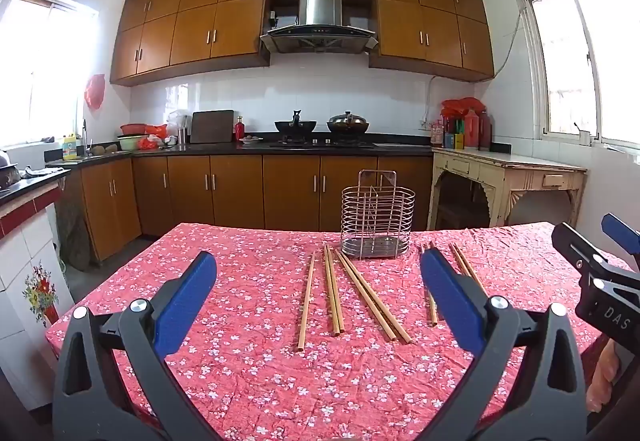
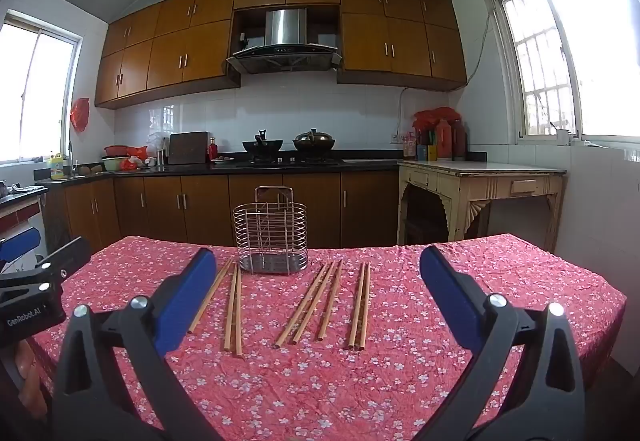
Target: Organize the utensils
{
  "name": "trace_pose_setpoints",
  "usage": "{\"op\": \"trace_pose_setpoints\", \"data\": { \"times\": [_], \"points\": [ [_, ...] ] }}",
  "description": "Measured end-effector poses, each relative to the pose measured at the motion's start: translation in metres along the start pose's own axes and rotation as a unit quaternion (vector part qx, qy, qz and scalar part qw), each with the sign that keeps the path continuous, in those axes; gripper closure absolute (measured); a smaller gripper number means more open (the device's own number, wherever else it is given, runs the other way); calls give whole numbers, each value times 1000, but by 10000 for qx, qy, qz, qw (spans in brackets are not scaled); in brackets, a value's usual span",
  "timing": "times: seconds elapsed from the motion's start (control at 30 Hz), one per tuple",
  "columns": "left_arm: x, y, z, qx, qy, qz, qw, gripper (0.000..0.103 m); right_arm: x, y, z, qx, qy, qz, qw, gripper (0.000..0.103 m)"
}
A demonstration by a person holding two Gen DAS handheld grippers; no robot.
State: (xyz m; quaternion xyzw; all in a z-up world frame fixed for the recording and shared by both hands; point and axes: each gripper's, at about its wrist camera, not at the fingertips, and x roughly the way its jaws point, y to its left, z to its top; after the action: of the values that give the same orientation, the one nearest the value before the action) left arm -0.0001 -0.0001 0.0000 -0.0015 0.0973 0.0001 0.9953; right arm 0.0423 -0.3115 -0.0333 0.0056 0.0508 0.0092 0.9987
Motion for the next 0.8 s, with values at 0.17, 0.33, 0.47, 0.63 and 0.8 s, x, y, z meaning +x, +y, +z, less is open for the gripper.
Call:
{"op": "trace_pose_setpoints", "data": {
  "times": [0.17,0.33,0.47,0.63,0.8],
  "points": [
    [0,-1,0,2,0,10,10000,2,0,0,0,-1,6,-5,10000,4],
    [2,-3,1,6,14,19,10000,2,-1,1,0,0,10,-1,10000,4],
    [0,0,0,-15,-13,-7,10000,2,0,0,0,7,17,-2,10000,4],
    [0,0,0,-18,-13,-1,10000,2,0,0,0,6,21,-1,10000,4],
    [0,0,0,-18,-13,15,10000,2,0,0,1,23,25,-5,10000,4]
  ]
}}
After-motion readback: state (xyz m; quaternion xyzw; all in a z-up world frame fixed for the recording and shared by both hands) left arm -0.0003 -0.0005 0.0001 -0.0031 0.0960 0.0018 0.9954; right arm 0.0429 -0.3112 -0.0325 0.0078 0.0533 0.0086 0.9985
